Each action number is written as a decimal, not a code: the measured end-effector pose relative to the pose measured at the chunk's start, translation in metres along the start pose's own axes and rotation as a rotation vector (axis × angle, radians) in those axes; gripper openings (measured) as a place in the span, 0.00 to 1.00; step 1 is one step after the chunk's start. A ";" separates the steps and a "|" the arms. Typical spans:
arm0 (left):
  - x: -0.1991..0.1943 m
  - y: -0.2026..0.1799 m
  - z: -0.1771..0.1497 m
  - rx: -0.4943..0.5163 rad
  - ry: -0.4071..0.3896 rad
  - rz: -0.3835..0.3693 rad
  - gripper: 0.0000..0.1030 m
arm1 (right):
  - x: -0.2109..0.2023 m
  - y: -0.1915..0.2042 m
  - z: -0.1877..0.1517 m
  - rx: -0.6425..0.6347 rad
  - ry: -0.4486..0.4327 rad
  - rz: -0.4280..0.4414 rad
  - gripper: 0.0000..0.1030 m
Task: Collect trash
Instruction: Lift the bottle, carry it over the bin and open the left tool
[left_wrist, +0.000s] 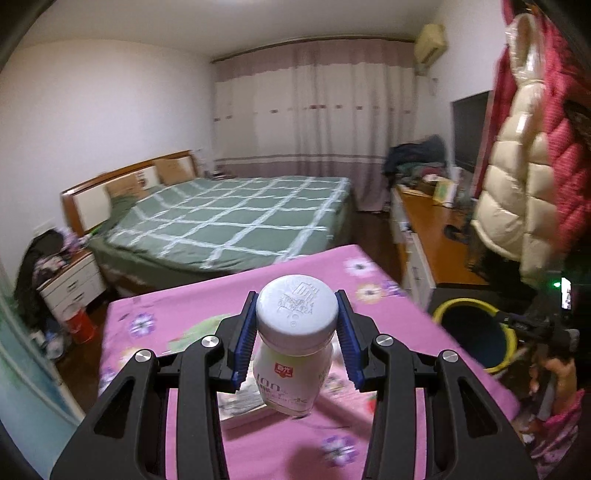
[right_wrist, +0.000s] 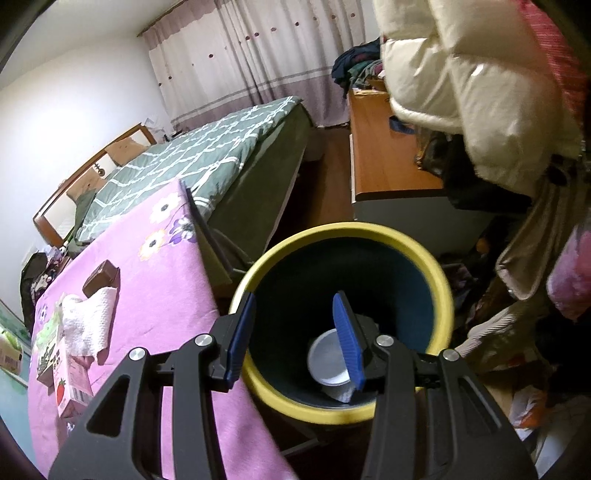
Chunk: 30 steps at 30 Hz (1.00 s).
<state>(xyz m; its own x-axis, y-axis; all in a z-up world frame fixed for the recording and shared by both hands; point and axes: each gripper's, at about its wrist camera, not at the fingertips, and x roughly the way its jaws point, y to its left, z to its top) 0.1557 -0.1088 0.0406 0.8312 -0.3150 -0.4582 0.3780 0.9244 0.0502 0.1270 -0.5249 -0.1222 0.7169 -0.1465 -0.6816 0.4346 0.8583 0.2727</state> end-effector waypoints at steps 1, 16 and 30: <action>0.002 -0.007 0.002 0.005 0.000 -0.017 0.40 | -0.003 -0.004 0.000 0.005 -0.005 -0.004 0.41; 0.096 -0.191 0.033 0.130 0.062 -0.359 0.40 | -0.029 -0.067 -0.010 0.054 -0.030 -0.083 0.42; 0.200 -0.301 -0.009 0.180 0.262 -0.439 0.40 | -0.028 -0.094 -0.012 0.092 -0.015 -0.086 0.42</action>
<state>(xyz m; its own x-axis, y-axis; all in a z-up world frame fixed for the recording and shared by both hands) 0.2041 -0.4479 -0.0742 0.4585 -0.5785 -0.6747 0.7500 0.6591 -0.0555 0.0597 -0.5962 -0.1369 0.6826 -0.2261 -0.6949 0.5426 0.7938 0.2748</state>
